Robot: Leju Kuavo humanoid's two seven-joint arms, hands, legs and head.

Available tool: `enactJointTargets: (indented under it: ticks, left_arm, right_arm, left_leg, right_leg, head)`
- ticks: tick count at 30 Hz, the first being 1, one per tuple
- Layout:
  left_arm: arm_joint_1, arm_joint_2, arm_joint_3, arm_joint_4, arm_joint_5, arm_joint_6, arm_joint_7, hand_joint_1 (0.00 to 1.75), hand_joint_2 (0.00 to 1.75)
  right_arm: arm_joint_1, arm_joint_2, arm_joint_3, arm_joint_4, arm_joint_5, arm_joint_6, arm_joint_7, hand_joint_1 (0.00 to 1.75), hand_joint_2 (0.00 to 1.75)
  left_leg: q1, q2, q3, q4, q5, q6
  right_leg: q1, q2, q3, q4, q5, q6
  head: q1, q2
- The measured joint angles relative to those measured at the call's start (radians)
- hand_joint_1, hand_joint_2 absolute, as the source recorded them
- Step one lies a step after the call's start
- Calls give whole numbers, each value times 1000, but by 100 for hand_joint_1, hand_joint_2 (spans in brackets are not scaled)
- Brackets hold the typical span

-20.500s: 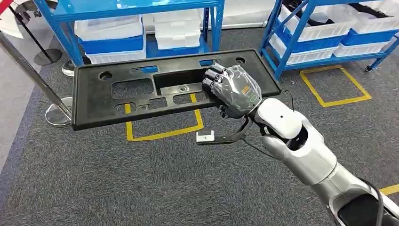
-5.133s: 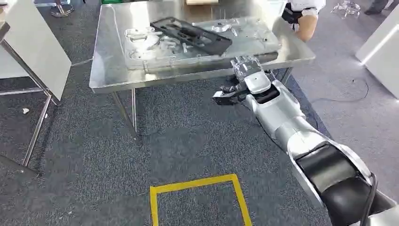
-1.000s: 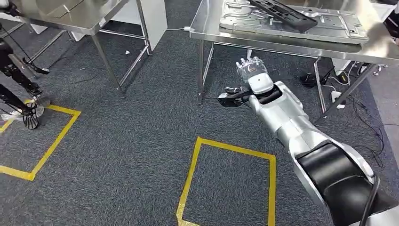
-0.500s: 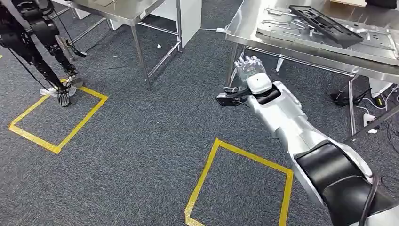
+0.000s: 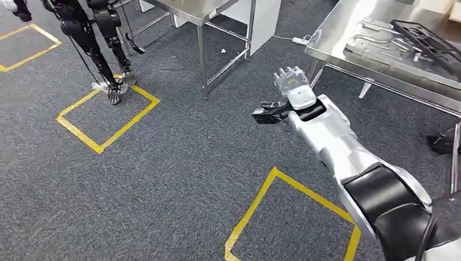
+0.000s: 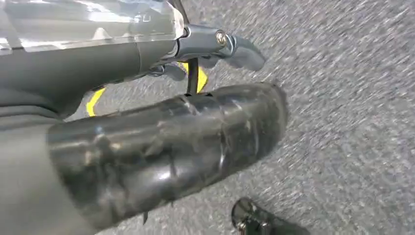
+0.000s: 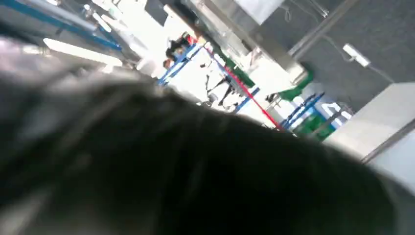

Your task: Take the parts from the cabinet and place them on the table.

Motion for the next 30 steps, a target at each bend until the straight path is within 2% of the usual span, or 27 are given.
enactJointTargets:
  ticks: [1, 2, 3, 4, 5, 6, 7, 8, 9, 10, 11, 12, 15, 16, 17, 18, 19, 20, 21, 22, 23, 24, 25, 26, 27, 30]
  left_arm:
    - [2, 1, 0, 0, 0, 0, 0, 0, 0]
    - [1, -3, 0, 0, 0, 1, 1, 0, 0]
    - [-2, -2, 0, 0, 0, 3, 3, 0, 0]
    - [-4, -1, 0, 0, 0, 5, 6, 0, 0]
    - [-5, 0, 0, 0, 2, 6, 7, 0, 0]
    - [-5, 0, 0, 0, 4, 6, 7, 0, 0]
    - [-5, 0, 0, 0, 4, 6, 8, 0, 0]
    - [-3, 0, 0, 0, 5, 6, 9, 0, 0]
    - [-2, 1, 0, 0, 5, 6, 9, 0, 0]
    - [-3, 2, 0, 0, 5, 7, 9, 0, 0]
    - [-4, 2, 0, 0, 5, 8, 9, 0, 0]
    - [-4, 2, 0, 0, 5, 8, 9, 0, 0]
    - [-1, 2, 0, 0, 6, 8, 10, 0, 0]
    - [-1, 3, 0, 0, 7, 8, 10, 0, 0]
    - [0, 2, 0, 0, 8, 8, 10, 0, 0]
    - [-1, 2, 0, 0, 9, 7, 10, 0, 0]
    - [-3, 2, 0, 0, 11, 7, 10, 0, 0]
    - [-4, 2, 0, 0, 11, 7, 9, 0, 0]
    - [-3, 2, 0, 0, 11, 7, 9, 0, 0]
    - [-2, 2, 0, 0, 11, 7, 9, 0, 0]
    - [0, 2, 0, 0, 12, 7, 9, 0, 0]
    - [0, 3, 1, 0, 12, 7, 9, 0, 0]
    - [-1, 3, 1, 0, 12, 7, 9, 0, 0]
    - [0, 2, 1, 0, 12, 7, 8, 0, 0]
    - [-3, 2, 1, 0, 12, 7, 8, 0, 0]
    - [1, 2, 1, 0, 12, 7, 8, 0, 0]
  right_arm:
    - [-1, 5, 0, -1, 0, -1, 0, 0, 0]
    - [-1, 4, 0, 0, 1, -1, 0, 0, 0]
    - [-3, 3, 0, 0, 1, 0, 0, 0, 0]
    - [-3, 3, 0, 0, 1, -1, 0, 0, 0]
    - [-2, 2, 0, 1, 2, 0, 0, 0, 0]
    - [-1, 2, 0, 1, 2, 0, 0, 0, 0]
    - [1, 3, 0, 1, 3, -1, 0, 0, 0]
    - [1, 3, 0, 1, 3, -1, 0, 0, 0]
    - [0, 3, 0, 1, 3, -1, 0, 0, 0]
    - [0, 3, 0, 1, 3, -1, 0, 0, 0]
    - [-2, 2, 0, 1, 5, -1, 0, 0, 0]
    - [-3, 0, 0, 1, 5, 0, 0, 0, 0]
    - [-3, 5, 0, 0, 5, -1, 0, 0, 0]
    - [-3, 6, 0, 0, 5, -1, 0, 0, 0]
    - [-3, 4, 0, 0, 6, -1, 0, 0, 0]
    - [-4, 3, 0, 0, 6, -1, 0, 0, 0]
    - [-2, -2, 0, 0, 6, -1, 0, 0, 0]
    - [1, -5, 0, 1, 6, -1, 0, 0, 0]
    - [6, -8, 0, 2, 7, -1, 0, 0, 0]
    - [11, -8, 0, 2, 7, -1, 0, 0, 0]
    - [13, -8, 0, 2, 7, -1, 0, 0, 0]
    - [14, -8, 0, 2, 7, -1, 0, 0, 0]
    - [12, -8, 0, 2, 8, -1, 0, 0, 0]
    - [10, -9, 0, 2, 8, -1, 0, 0, 0]
    - [9, -9, 0, 2, 8, -1, 0, 0, 0]
    - [9, -11, 0, 0, 9, -1, 0, 0, 0]
  left_leg:
    - [0, 20, 1, 4, -6, 0]
    - [-9, 84, -8, 33, -27, -6]
    - [-7, 123, -37, 93, -63, -9]
    - [-4, 145, -78, 178, -101, -13]
    - [-1, 153, -116, 253, -130, -18]
    - [2, 158, -138, 296, -137, -22]
    - [4, 160, -135, 290, -123, -25]
    - [7, 163, -107, 234, -87, -27]
    - [7, 172, -66, 158, -48, -27]
    - [7, 198, -12, 61, -8, -26]
    - [-3, 247, 15, 4, -16, -23]
    - [-6, 226, 16, 1, -8, -8]
    - [-9, 195, 8, 4, -8, 7]
    - [-4, 184, 15, -5, -3, 16]
    - [-1, 172, 17, -10, 1, 22]
    - [-1, 164, 16, -10, 2, 27]
    - [-1, 154, 15, -10, 3, 32]
    - [-3, 139, 14, -9, 3, 34]
    - [-5, 127, 13, -9, 3, 35]
    - [-7, 112, 13, -7, 3, 35]
    - [-8, 100, 13, -4, 3, 34]
    - [-9, 86, 13, 0, 3, 34]
    - [-10, 72, 13, 4, 1, 32]
    - [-8, 61, 11, 7, -1, 29]
    - [-13, 50, 2, 11, -1, 25]
    - [-1, 16, -8, 3, 13, 5]
  right_leg:
    - [-12, -17, 12, -19, 9, -4]
    - [-10, -28, 20, -28, 11, -10]
    - [-8, -43, 23, -30, 11, -13]
    - [-6, -58, 23, -29, 10, -15]
    - [-4, -74, 23, -29, 8, -16]
    - [-4, -89, 22, -28, 7, -15]
    - [-4, -100, 22, -27, 6, -14]
    - [-4, -114, 23, -24, 3, -12]
    - [-5, -126, 24, -21, -1, -9]
    - [-6, -139, 27, -16, -7, -3]
    - [0, -150, 26, -11, -13, 4]
    - [4, -158, 24, -6, -17, 10]
    - [7, -185, 32, -13, -17, 21]
    - [3, -190, 34, -11, -24, 30]
    - [-3, -126, 25, 19, -53, 34]
    - [-4, -95, 3, 70, -84, 32]
    - [-3, -74, -35, 148, -122, 32]
    - [-1, -64, -78, 232, -155, 32]
    - [-1, -60, -109, 288, -167, 31]
    - [-1, -59, -121, 300, -156, 29]
    - [0, -59, -111, 267, -124, 26]
    - [0, -56, -82, 198, -78, 22]
    - [0, -49, -40, 108, -29, 17]
    - [-1, -15, -5, 28, -5, 11]
    - [-1, 13, 3, 12, -17, 10]
    - [7, -16, 2, 13, -11, 3]
  head:
    - [0, 0]
    - [-6, 0]
    - [-9, 0]
    - [-9, 0]
    - [-8, 0]
    - [-9, 0]
    - [-9, 0]
    - [-9, 0]
    - [-9, 0]
    - [-9, 0]
    - [-9, 0]
    - [-7, 0]
    - [-6, 0]
    - [-5, 0]
    - [-5, 0]
    - [-5, 0]
    - [-5, 0]
    - [-5, 0]
    - [-5, 0]
    - [-5, 0]
    - [-5, 0]
    - [-5, 0]
    - [-5, 0]
    - [-5, 0]
    - [-6, 0]
    - [-5, 0]
